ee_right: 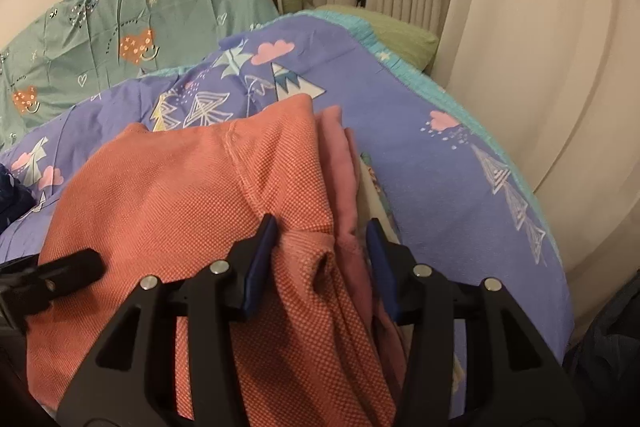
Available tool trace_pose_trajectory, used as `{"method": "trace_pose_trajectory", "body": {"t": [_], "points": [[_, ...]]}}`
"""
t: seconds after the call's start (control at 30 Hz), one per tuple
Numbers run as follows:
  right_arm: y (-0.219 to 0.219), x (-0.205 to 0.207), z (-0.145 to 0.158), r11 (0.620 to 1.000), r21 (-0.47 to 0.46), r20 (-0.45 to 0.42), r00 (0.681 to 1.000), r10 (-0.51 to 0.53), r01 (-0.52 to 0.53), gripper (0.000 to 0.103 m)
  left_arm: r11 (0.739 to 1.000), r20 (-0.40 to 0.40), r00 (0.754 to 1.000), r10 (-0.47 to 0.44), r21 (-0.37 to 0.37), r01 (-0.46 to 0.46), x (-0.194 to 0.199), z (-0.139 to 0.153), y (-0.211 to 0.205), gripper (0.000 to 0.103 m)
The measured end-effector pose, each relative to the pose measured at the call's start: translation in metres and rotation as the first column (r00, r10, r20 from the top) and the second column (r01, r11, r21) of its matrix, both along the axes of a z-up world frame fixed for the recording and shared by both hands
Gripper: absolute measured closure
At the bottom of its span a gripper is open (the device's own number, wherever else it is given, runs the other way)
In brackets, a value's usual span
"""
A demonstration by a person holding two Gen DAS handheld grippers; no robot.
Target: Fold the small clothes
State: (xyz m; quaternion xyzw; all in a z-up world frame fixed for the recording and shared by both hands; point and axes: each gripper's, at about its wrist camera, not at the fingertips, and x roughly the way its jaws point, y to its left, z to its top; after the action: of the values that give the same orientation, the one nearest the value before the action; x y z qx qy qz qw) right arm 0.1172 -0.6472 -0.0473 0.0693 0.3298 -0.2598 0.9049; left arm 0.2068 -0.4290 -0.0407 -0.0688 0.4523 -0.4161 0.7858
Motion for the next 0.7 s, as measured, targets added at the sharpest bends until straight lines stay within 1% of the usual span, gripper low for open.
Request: {"method": "trace_pose_trajectory", "body": {"t": [0.07,0.1,0.13,0.17,0.2,0.27,0.3,0.37,0.4,0.43,0.5,0.53,0.57,0.6,0.63,0.7], "points": [[0.013,-0.017,0.009,0.998,-0.056,0.021,1.000,-0.006,0.007,0.053,1.000,0.061,0.998,-0.012,-0.014,0.013,-0.013,0.016,0.013,0.001],[0.021,-0.028,0.015,0.997,-0.083,0.035,0.999,-0.005,0.008,0.042,0.999,0.094,0.995,-0.024,-0.031,0.027,-0.021,0.025,0.022,0.001],[0.030,-0.041,0.021,0.995,-0.100,0.058,0.998,-0.004,0.010,0.033,0.998,0.126,0.992,-0.030,-0.043,0.036,-0.027,0.033,0.030,0.001],[0.037,-0.054,0.028,0.994,-0.109,0.086,0.996,-0.009,0.018,0.021,0.999,0.176,0.984,-0.018,-0.044,0.026,-0.038,0.045,0.044,0.001],[0.048,-0.071,0.037,0.993,-0.115,0.131,0.991,-0.016,0.031,0.018,0.999,0.200,0.980,-0.006,-0.038,0.014,-0.043,0.050,0.050,0.001],[0.066,-0.100,0.054,0.991,-0.124,0.217,0.976,-0.023,0.051,0.013,0.999,0.251,0.967,0.036,-0.025,-0.031,-0.059,0.064,0.070,0.001],[0.074,-0.111,0.060,0.989,-0.132,0.249,0.968,-0.027,0.062,0.010,0.999,0.261,0.964,0.049,-0.027,-0.044,-0.065,0.069,0.077,0.001],[0.097,-0.139,0.077,0.984,-0.160,0.324,0.946,-0.021,0.077,0.007,0.997,0.261,0.964,0.057,-0.059,-0.044,-0.080,0.078,0.095,0.001],[0.104,-0.146,0.082,0.984,-0.162,0.343,0.939,-0.012,0.071,0.002,0.997,0.263,0.963,0.053,-0.073,-0.035,-0.088,0.083,0.103,0.001],[0.113,-0.157,0.090,0.986,-0.158,0.357,0.934,0.005,0.055,0.002,0.996,0.272,0.961,0.051,-0.081,-0.030,-0.094,0.086,0.107,0.001],[0.124,-0.170,0.098,0.989,-0.147,0.362,0.932,0.022,0.034,0.002,0.996,0.312,0.948,0.057,-0.089,-0.030,-0.113,0.096,0.120,0.001],[0.129,-0.177,0.101,0.992,-0.124,0.362,0.932,0.030,0.017,0.002,0.996,0.330,0.942,0.061,-0.086,-0.034,-0.121,0.101,0.125,0.001],[0.131,-0.181,0.103,0.996,-0.093,0.352,0.935,0.032,0.002,0.002,0.996,0.356,0.932,0.067,-0.083,-0.040,-0.133,0.107,0.132,0.001],[0.133,-0.185,0.103,0.999,-0.042,0.324,0.946,0.028,-0.015,0.002,0.995,0.369,0.927,0.070,-0.085,-0.042,-0.138,0.109,0.134,0.001],[0.134,-0.189,0.103,1.000,-0.011,0.314,0.949,0.029,-0.027,0.002,0.995,0.382,0.921,0.074,-0.090,-0.042,-0.145,0.113,0.138,0.001],[0.139,-0.202,0.104,0.999,0.033,0.325,0.945,0.025,-0.038,0.002,0.995,0.402,0.913,0.074,-0.095,-0.038,-0.160,0.119,0.146,0.001]]}}
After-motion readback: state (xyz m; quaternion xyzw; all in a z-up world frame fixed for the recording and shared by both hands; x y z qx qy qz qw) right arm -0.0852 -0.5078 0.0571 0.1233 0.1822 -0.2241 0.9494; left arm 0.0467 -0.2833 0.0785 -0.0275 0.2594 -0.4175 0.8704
